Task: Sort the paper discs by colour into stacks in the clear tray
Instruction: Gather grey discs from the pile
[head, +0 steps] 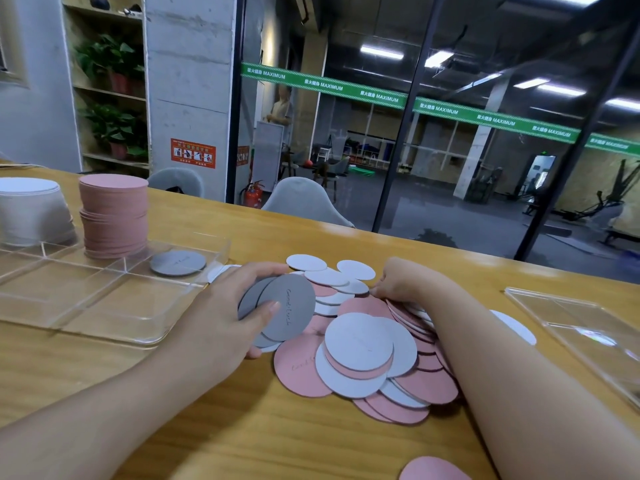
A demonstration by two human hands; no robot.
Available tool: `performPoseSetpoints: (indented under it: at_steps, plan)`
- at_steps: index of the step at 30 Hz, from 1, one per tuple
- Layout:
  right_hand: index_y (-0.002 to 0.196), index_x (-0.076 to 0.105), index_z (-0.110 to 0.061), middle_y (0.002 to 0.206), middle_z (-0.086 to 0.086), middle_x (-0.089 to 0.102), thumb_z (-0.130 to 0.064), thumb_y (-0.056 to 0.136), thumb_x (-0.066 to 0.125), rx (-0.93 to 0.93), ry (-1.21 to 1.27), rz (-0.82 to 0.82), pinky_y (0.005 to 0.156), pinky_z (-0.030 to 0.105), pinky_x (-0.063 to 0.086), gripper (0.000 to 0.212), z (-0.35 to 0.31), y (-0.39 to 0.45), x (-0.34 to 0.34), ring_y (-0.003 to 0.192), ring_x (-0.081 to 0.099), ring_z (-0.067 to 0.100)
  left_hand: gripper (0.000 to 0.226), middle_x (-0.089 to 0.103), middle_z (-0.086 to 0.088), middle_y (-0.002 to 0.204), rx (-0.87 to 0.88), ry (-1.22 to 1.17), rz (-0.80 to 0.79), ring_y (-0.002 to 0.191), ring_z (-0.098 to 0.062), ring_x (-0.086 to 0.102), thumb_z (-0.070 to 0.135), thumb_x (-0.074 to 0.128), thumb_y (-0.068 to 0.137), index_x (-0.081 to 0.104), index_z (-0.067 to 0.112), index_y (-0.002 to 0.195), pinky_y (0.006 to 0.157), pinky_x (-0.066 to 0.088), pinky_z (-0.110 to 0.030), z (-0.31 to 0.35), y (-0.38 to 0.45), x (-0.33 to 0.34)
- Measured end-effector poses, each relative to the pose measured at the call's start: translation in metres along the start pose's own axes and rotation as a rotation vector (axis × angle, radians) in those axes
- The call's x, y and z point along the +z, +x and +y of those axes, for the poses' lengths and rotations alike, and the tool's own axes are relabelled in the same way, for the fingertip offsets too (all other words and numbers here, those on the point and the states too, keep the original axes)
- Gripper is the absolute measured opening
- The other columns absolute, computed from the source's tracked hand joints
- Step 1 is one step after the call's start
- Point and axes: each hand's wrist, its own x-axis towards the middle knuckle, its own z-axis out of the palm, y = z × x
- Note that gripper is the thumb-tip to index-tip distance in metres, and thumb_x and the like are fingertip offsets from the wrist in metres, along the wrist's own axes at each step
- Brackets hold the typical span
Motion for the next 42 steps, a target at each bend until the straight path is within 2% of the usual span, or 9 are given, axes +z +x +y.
performPoseSetpoints:
  at_steps: [4,11,22,25,27,31,33,37,42]
  plan:
    - [0.098,0.068,-0.002,0.112,0.01,0.068,-0.022,0.083,0.062,-0.007,0.065,0.031,0.084,0.037,0.051,0.026,0.005,0.005,0.005,0.094,0.063,0.026,0.044,0.05,0.026,0.095,0.007,0.007,0.006,0.085,-0.016,0.059,0.012,0.059,0.089,0.055,0.056,0.097,0.05,0.056,-0.026,0.0,0.0,0.0]
    - [0.079,0.06,-0.006,0.08,0.006,0.059,-0.026,0.089,0.056,-0.006,-0.005,-0.018,0.066,0.029,0.039,0.023,0.001,-0.001,0.0,0.073,0.047,0.024,0.045,0.049,0.027,0.096,0.008,0.016,0.009,0.087,-0.014,0.058,0.012,0.06,0.089,0.056,0.056,0.097,0.05,0.056,-0.026,0.001,0.0,0.001]
    - [0.1,0.067,0.006,0.075,0.019,0.055,-0.022,0.089,0.058,-0.026,0.143,0.129,0.062,0.029,0.035,0.032,0.006,0.002,0.008,0.068,0.038,0.023,0.042,0.048,0.023,0.098,-0.021,0.012,0.02,0.07,-0.02,0.063,0.013,0.059,0.09,0.056,0.054,0.097,0.051,0.055,-0.025,0.003,0.0,0.0]
    - [0.075,0.065,0.006,0.075,0.034,0.05,-0.009,0.088,0.052,-0.006,0.167,0.177,0.06,0.029,0.031,0.024,0.009,0.0,0.004,0.065,0.032,0.023,0.041,0.049,0.024,0.097,-0.032,0.012,0.019,0.069,-0.017,0.065,0.014,0.059,0.09,0.056,0.054,0.098,0.053,0.057,-0.028,0.004,-0.001,-0.001]
    - [0.06,0.054,-0.006,0.065,0.02,0.04,-0.003,0.087,0.046,0.008,0.175,0.239,0.062,0.03,0.029,0.028,0.008,0.0,-0.003,0.064,0.031,0.025,0.042,0.049,0.026,0.096,-0.034,0.002,0.021,0.069,-0.016,0.065,0.014,0.059,0.09,0.056,0.056,0.097,0.053,0.057,-0.029,0.004,-0.001,-0.001]
    - [0.1,0.066,-0.009,0.096,0.01,0.064,-0.009,0.096,0.042,-0.046,0.214,0.428,0.086,0.039,0.046,0.024,0.002,-0.006,-0.02,0.091,0.056,0.029,0.043,0.051,0.024,0.1,-0.037,-0.024,0.046,0.076,-0.02,0.062,0.012,0.059,0.09,0.057,0.055,0.095,0.049,0.055,-0.026,0.001,-0.001,-0.002]
    - [0.105,0.064,-0.015,0.1,0.002,0.06,-0.012,0.098,0.044,-0.181,0.302,0.47,0.079,0.031,0.044,0.021,-0.006,-0.017,-0.026,0.09,0.054,0.02,0.042,0.053,0.019,0.103,-0.046,-0.034,0.068,0.078,-0.02,0.06,0.012,0.059,0.09,0.058,0.054,0.095,0.047,0.053,-0.024,0.001,0.0,-0.002]
    - [0.09,0.063,-0.02,0.08,-0.005,0.06,-0.014,0.095,0.052,-0.439,0.427,0.318,0.058,0.021,0.041,0.013,-0.028,-0.039,-0.032,0.065,0.049,0.009,0.038,0.055,0.009,0.107,-0.07,-0.017,0.125,0.072,-0.02,0.057,0.012,0.058,0.09,0.057,0.05,0.097,0.044,0.047,-0.017,0.001,0.001,-0.003]
    - [0.084,0.066,-0.022,0.073,-0.01,0.064,-0.016,0.091,0.059,-0.568,0.415,0.067,0.07,0.021,0.051,0.012,-0.051,-0.055,-0.029,0.065,0.057,0.001,0.035,0.053,0.012,0.109,-0.073,-0.033,0.133,0.066,-0.019,0.058,0.015,0.055,0.092,0.057,0.05,0.099,0.045,0.047,-0.016,-0.001,0.002,-0.004]
